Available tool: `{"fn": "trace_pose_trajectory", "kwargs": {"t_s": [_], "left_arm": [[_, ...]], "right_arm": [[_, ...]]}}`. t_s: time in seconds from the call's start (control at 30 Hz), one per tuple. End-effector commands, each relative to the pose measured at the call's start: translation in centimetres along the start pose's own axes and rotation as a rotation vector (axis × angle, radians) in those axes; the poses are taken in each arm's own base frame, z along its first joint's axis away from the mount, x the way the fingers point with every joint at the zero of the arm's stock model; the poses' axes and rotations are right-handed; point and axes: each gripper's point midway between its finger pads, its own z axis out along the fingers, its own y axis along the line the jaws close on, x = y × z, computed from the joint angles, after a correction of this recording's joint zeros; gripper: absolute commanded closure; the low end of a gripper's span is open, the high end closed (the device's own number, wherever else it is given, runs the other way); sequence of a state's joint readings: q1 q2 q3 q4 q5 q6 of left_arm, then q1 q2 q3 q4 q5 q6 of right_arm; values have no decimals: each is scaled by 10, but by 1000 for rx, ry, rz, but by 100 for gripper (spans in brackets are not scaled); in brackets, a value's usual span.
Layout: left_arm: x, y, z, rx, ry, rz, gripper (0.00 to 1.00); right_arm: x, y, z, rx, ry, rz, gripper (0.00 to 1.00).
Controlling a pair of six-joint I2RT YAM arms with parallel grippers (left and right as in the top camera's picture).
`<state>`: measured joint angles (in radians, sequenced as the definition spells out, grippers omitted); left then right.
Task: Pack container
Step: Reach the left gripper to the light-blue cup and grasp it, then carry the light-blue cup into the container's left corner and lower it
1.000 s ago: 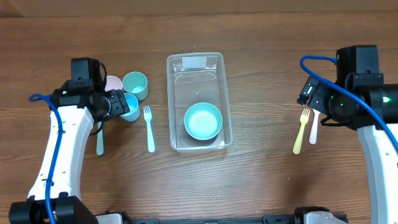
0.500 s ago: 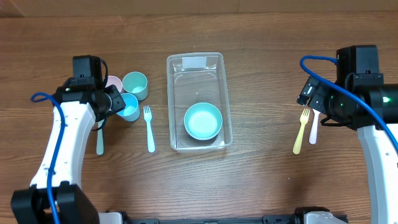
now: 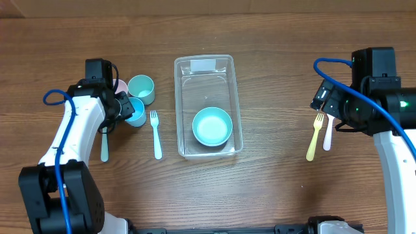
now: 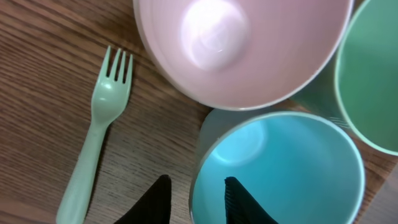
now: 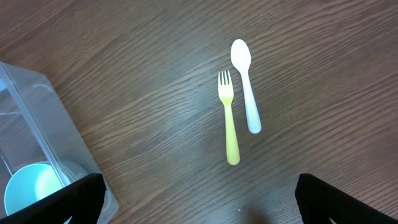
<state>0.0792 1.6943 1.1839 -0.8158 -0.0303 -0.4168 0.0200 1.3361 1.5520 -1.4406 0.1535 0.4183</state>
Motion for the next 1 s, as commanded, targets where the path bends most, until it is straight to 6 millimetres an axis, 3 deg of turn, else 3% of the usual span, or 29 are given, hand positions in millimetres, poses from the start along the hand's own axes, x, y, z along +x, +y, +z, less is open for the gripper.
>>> {"fn": "trace_pose_trajectory", "kwargs": {"t_s": [0.0, 0.13, 0.4, 0.73, 0.83, 0.97], "left_arm": [[8, 1, 18, -16, 50, -3, 73], [9, 1, 21, -20, 58, 2, 96], [8, -13, 9, 55, 87, 21, 96], [-10, -36, -69, 104, 54, 68, 96], [-7, -59, -92, 139, 18, 141, 96], [-2, -110, -128, 217, -59, 283, 96]], "right_arm": [[-3, -1, -3, -3, -14, 6, 0], [-3, -1, -3, -3, -14, 6, 0], [-3, -1, -3, -2, -14, 6, 0], [-3, -1, -3, -3, -14, 6, 0], [-3, -1, -3, -3, -14, 6, 0], [-3, -1, -3, -2, -14, 6, 0]]}}
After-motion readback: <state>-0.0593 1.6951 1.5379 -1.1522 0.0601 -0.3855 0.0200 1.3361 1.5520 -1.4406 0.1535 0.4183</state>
